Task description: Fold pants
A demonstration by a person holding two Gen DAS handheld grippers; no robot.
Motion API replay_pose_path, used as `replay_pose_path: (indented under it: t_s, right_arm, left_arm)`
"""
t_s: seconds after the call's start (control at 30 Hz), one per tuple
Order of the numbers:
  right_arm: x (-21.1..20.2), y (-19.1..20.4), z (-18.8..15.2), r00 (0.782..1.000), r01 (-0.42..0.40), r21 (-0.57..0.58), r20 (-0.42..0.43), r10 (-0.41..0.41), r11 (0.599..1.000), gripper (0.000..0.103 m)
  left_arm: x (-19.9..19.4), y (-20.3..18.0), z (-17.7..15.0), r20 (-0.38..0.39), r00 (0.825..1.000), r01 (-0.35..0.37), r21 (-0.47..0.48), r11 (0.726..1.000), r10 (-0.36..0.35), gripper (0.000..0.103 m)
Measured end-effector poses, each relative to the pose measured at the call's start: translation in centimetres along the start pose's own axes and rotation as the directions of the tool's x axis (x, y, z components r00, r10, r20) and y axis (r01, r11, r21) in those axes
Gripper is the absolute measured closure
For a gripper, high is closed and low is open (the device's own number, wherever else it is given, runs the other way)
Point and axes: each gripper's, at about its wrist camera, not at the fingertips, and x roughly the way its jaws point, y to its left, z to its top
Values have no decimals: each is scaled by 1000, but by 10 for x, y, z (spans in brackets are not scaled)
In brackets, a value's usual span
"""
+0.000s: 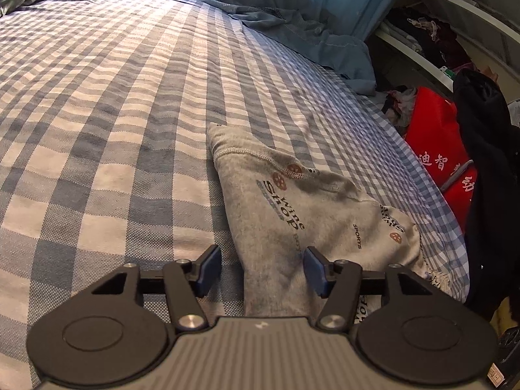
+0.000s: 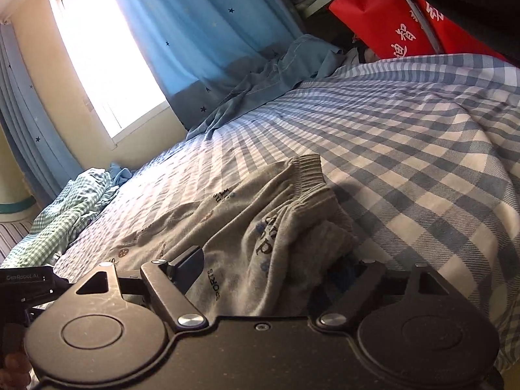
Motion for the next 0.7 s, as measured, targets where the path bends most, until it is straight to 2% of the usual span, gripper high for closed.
replay_pose_path:
  t_s: [0.07, 0.1, 0.13, 0.23, 0.33, 0.4, 0.5, 0.7]
  right_arm:
    - [3, 2, -1, 1000, -1, 9, 7, 1, 1000, 56]
    - [3, 2, -2, 1000, 1, 19, 13, -1, 1000, 63]
    - [3, 2, -2, 1000, 6, 29, 25, -7, 1000, 73]
    - [0, 5, 0, 999, 7, 14, 49, -7, 1000, 80]
    - [-3, 22, 5, 997, 8, -81, 71, -3, 997, 82]
    - [-2, 34, 14, 997, -15, -119, 78, 24, 993, 82]
    - [8, 54, 33, 993, -73, -148, 76, 85, 986, 83]
    - [53, 107, 61, 974, -199, -180, 71, 215, 963, 83]
  left_arm:
    - [-1, 1, 1, 2, 1000, 21, 7, 1000, -21, 70]
    - [-2, 1, 2, 4, 1000, 28, 0, 1000, -28, 71]
    - [-3, 1, 3, 8, 999, 31, -4, 1000, -31, 75]
    - [-7, -5, 6, 22, 999, 44, 12, 999, -44, 83]
    - [-14, -15, 14, 43, 998, 52, 78, 996, -55, 84]
    - [-19, -19, 26, 46, 996, 77, 106, 991, -82, 85]
    - [-28, -12, 51, 68, 992, 102, 92, 990, -109, 85]
    - [-58, 20, 104, 207, 978, -6, 107, 994, -17, 85]
